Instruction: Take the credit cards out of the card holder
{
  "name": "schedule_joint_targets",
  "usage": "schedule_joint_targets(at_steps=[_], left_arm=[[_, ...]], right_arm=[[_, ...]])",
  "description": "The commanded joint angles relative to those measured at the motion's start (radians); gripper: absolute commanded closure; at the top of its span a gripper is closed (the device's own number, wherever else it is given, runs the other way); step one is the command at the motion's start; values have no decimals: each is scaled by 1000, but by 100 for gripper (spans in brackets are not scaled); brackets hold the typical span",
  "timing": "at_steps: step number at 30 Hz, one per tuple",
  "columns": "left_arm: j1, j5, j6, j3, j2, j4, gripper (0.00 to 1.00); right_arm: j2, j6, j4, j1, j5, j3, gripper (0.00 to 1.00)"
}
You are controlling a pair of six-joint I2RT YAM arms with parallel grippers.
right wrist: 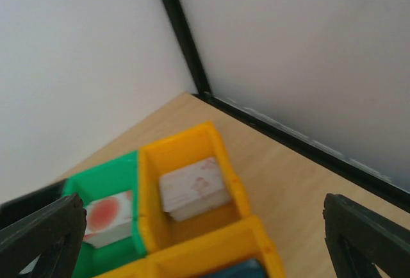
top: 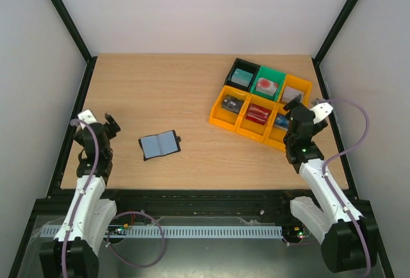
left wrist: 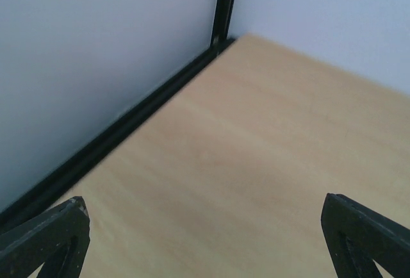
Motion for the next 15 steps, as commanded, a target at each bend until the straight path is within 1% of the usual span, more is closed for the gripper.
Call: schedule_joint_targets(at_steps=[1, 4, 6, 8, 11, 15], left_arm=[[6, 7, 33, -159, -24, 193, 1], [6, 45, 57, -262, -22, 390, 1], [6, 87, 80, -308, 6, 517, 1], [5, 131, 109, -325, 58, 603, 1], [5, 139, 94, -312, 132, 623, 1], [5, 127, 74, -317, 165, 648, 1]], right_arm=[[-26, -25, 130, -3, 181, -103, 1], [-31, -77, 250, -3, 199, -210, 1], [-17, -72, 308, -3, 195, -237, 1], [23, -89, 371, -3, 186, -252, 1], [97, -103, 372, -3, 201, -214, 1], [146, -60, 354, -3, 225, -186, 1]])
